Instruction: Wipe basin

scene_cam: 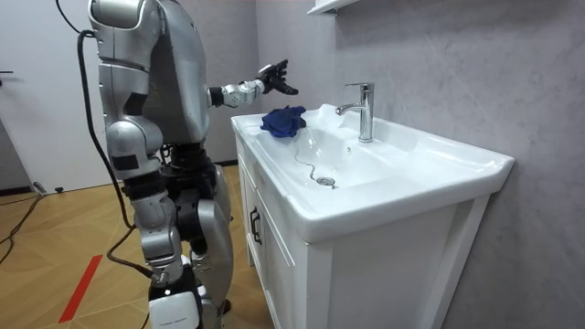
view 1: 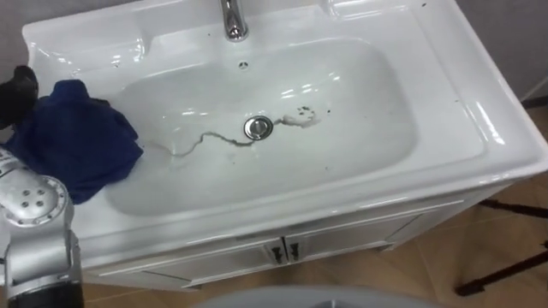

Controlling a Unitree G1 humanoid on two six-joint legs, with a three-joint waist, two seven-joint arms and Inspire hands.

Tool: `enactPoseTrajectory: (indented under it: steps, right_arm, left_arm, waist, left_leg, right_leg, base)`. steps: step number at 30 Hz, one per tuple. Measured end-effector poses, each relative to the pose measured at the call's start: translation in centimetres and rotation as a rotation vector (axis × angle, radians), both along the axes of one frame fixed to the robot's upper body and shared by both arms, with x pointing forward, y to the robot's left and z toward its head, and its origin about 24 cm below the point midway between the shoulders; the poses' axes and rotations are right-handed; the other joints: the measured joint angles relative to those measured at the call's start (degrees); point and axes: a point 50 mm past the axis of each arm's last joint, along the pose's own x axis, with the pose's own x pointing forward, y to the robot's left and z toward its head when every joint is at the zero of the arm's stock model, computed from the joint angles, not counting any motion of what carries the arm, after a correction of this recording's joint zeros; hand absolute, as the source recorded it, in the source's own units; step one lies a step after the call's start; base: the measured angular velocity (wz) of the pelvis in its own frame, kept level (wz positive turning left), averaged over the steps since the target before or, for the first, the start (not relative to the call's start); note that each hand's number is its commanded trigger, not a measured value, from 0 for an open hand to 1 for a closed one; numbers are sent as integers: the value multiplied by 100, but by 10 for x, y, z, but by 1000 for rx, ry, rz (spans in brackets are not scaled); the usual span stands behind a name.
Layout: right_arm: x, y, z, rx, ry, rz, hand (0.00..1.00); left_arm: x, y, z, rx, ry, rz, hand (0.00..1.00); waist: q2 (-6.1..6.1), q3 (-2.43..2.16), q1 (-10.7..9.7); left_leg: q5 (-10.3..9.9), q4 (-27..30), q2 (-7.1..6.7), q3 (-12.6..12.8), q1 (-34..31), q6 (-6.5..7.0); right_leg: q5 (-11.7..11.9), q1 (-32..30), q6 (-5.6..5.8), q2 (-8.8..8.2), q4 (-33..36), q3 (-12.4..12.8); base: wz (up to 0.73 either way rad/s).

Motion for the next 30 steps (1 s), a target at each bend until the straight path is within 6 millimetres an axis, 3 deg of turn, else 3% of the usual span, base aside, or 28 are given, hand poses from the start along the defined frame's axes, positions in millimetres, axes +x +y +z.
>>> enactPoseTrajectory:
  steps: [10,18,24,30]
  right_arm:
    - [3,7,-2,24,15,29,0]
    - [5,14,-4,40,23,45,0]
    - [6,15,-5,32,31,60,0]
    - [4,14,-5,26,45,59,0]
  left_arm:
    - [11,-29,-13,-26,72,-173,0]
    - [16,-56,-27,48,179,-260,0]
    - [15,-55,-35,167,265,-254,0]
    - [15,-56,-34,340,326,-236,0]
  waist:
    - [-108,42,-142]
    - [-128,23,-139]
    - [-27,-31,-138]
    - [-32,-15,-152]
  left_leg:
    - [0,-3,17,46,2,0]
    - [0,-3,17,48,8,0]
    - [0,-3,27,61,16,0]
    - [0,-3,29,60,35,0]
  right_leg:
    - [0,-68,-2,39,78,136]
    - [2,-54,-5,35,80,137]
    - [4,-52,-9,47,93,140]
    - [7,-35,-14,50,94,137]
  base:
    - [-7]
    - [0]
    - [0]
    - [1]
